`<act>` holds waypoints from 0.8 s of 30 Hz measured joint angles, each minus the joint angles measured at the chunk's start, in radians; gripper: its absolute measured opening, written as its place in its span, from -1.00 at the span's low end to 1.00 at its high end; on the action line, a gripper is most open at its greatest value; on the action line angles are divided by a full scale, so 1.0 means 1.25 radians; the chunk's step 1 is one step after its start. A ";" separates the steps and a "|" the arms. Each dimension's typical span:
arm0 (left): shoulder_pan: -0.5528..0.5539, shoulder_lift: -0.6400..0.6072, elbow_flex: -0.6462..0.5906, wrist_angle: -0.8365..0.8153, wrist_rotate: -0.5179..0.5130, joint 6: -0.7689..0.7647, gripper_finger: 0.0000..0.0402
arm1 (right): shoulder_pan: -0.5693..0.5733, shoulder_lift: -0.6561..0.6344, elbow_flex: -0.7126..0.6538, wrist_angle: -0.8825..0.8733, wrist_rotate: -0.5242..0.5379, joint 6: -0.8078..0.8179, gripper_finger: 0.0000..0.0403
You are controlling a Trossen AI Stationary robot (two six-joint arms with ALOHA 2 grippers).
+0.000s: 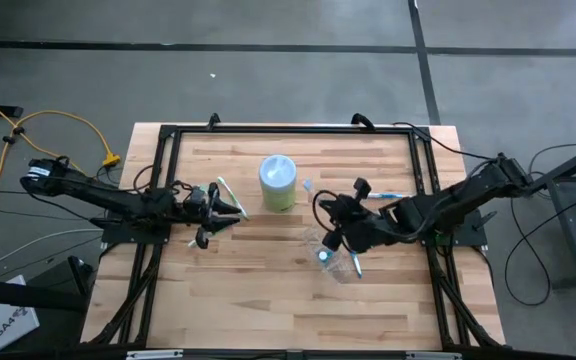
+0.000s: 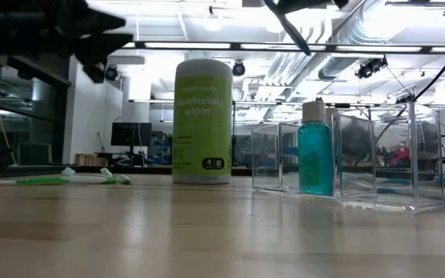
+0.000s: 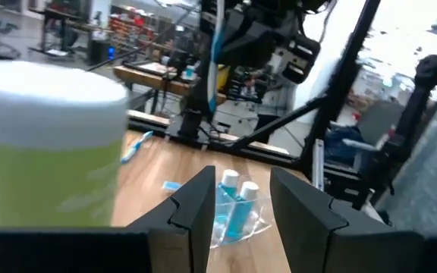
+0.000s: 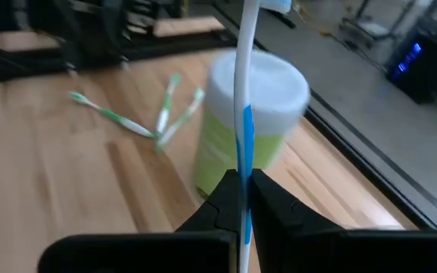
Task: Pick & Place toothbrushing station
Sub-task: Put the top left blue toothbrush into the transparent organizer
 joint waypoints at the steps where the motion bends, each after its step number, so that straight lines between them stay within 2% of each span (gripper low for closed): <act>1: 0.000 0.020 0.019 0.000 0.009 0.011 -0.38 | 0.005 0.000 0.000 0.016 0.000 -0.015 -0.98; 11: 0.000 0.239 0.216 0.019 0.062 0.171 -0.38 | 0.029 0.000 0.000 0.041 -0.002 -0.040 -0.98; 18: 0.012 0.307 0.261 0.109 0.092 0.238 -0.36 | 0.059 0.012 0.001 0.065 -0.002 -0.042 -0.98; 24: 0.055 0.343 0.280 0.154 0.179 0.201 -0.13 | 0.089 0.029 0.002 0.111 -0.001 -0.067 -0.98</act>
